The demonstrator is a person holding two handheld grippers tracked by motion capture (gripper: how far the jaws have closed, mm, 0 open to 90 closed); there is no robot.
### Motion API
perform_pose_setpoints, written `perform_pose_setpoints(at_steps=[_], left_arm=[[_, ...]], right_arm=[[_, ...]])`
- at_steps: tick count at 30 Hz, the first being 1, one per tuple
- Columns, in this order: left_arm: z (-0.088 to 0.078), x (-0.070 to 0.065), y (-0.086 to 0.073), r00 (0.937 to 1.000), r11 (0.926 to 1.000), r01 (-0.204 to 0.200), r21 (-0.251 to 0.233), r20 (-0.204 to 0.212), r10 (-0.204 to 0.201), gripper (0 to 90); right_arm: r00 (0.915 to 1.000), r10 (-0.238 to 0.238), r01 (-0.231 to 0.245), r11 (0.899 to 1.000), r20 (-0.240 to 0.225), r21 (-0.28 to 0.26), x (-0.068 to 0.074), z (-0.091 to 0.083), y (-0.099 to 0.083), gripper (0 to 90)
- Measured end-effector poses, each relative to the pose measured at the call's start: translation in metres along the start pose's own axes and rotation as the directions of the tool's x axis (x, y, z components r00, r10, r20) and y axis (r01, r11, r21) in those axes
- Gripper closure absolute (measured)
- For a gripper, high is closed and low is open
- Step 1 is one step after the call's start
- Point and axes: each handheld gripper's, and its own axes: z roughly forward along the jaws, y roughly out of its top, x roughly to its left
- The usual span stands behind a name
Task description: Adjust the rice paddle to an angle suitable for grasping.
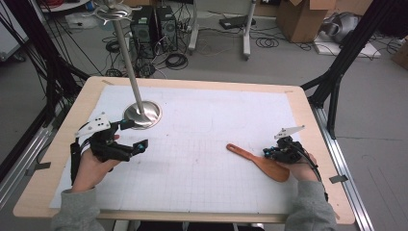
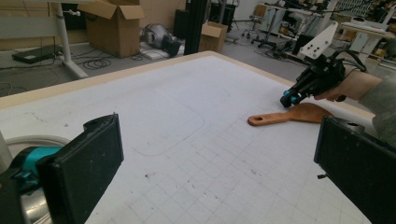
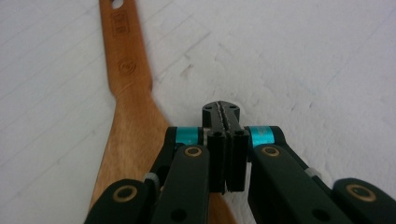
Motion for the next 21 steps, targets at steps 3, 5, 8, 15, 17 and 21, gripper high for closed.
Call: perform_pose_setpoints(at_steps=[3,5,8,15,17,21], left_arm=[[0.001,0.0,0.0,1.0,1.0,0.0,0.0,0.004,0.0,1.8],[0.002,0.0,0.001,1.0,1.0,-0.005,0.002,0.006,0.005,1.8],[0.003,-0.001,0.002,1.0,1.0,-0.005,0.0,0.004,0.005,1.8],[0.004,0.0,0.002,1.0,1.0,-0.007,0.001,0.004,0.007,1.8],[0.004,0.0,0.002,1.0,1.0,-0.008,0.001,0.004,0.008,1.8],[0.003,-0.002,0.003,0.9999,0.9999,-0.012,-0.001,0.005,0.012,1.8]], right_arm=[[0.9999,-0.006,0.006,1.0,-0.013,0.008,0.002,-0.002,-0.001,89.7],[0.9997,-0.011,0.011,1.0,-0.023,0.015,0.003,-0.003,-0.002,89.7],[0.9986,-0.023,0.025,0.999,-0.047,0.031,0.006,-0.005,-0.003,89.7],[0.994,-0.036,0.042,0.997,-0.104,0.058,0.011,-0.006,-0.002,89.7],[0.9938,-0.047,0.053,0.997,-0.101,0.059,0.012,-0.006,-0.001,89.7],[0.9949,-0.052,0.054,0.998,-0.086,0.028,0.014,-0.01,0.004,89.7]])
